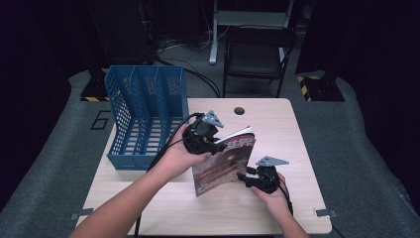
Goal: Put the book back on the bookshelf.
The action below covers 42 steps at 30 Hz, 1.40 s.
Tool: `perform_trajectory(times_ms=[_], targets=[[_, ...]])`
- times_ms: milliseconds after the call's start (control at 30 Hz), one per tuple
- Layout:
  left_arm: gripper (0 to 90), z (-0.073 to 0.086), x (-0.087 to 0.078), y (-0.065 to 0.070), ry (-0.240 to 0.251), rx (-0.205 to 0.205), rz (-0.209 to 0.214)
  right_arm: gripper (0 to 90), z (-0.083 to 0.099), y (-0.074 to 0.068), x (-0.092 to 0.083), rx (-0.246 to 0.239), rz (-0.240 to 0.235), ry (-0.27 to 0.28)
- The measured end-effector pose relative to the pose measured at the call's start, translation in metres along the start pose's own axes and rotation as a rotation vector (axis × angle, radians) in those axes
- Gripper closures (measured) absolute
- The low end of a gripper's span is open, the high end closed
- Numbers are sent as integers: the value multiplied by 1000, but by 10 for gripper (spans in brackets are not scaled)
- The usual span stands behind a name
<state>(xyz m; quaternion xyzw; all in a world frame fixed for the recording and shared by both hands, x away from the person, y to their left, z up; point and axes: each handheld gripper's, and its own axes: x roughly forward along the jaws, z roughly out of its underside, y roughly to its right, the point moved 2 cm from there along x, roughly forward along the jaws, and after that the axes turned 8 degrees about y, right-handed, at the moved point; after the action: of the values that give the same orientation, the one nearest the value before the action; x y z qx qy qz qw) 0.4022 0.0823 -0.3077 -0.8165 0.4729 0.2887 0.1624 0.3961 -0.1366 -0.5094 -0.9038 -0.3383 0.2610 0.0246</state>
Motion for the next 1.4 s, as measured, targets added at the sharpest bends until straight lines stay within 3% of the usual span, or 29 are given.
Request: perform_trajectory(times_ms=[200, 300, 500, 1133, 1400], targets=[[800, 1, -8, -3, -32, 2, -14, 491, 0, -1, 1, -16, 1, -8], [816, 1, -9, -4, -45, -13, 1, 490, 0, -1, 2, -13, 0, -11], [834, -1, -9, -3, -67, 0, 5, 490, 1, 0, 2, -11, -8, -12], [838, -6, -6, -6, -75, -14, 15, 475, 1, 1, 1, -10, -16, -11], [838, -13, -8, -7, -86, -6, -1, 466, 2, 2, 2, 4, -8, -27]])
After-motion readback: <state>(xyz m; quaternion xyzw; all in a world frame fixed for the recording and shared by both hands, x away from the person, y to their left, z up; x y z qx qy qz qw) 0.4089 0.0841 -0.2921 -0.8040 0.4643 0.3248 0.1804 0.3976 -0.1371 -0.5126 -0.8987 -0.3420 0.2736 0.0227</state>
